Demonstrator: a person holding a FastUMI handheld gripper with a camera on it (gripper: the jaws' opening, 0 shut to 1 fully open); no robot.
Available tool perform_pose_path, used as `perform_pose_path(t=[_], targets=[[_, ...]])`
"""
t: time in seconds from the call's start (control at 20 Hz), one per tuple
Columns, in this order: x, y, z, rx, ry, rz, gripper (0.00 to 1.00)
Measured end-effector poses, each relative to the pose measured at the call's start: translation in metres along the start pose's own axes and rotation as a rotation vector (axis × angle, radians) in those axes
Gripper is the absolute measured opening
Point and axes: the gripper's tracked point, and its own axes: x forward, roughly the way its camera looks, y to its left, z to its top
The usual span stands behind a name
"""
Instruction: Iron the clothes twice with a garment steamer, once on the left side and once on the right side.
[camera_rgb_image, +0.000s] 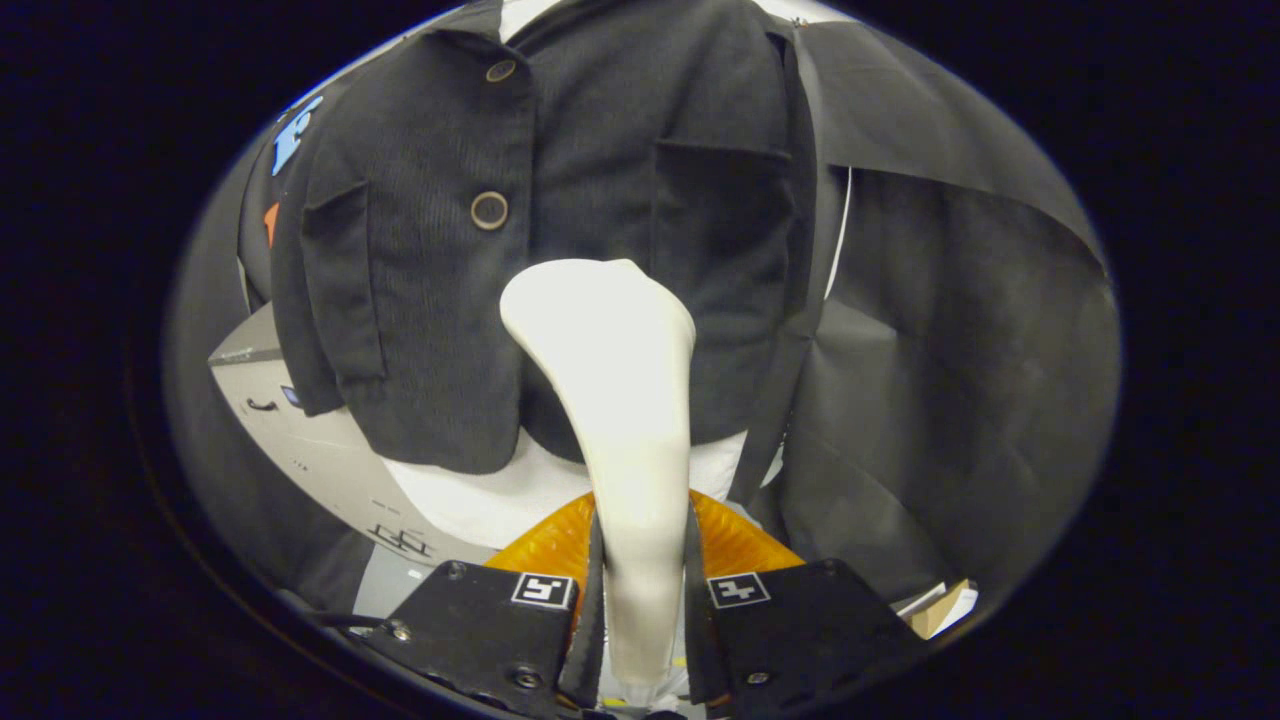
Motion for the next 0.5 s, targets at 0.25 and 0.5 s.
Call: perform_pose_path(t=[0.25, 0.5], targets=[[0.011, 0.004, -0.022, 0.002, 0.051, 0.025, 0.36], [0.010, 0.003, -0.027, 0.021, 0.055, 0.059, 0.36]])
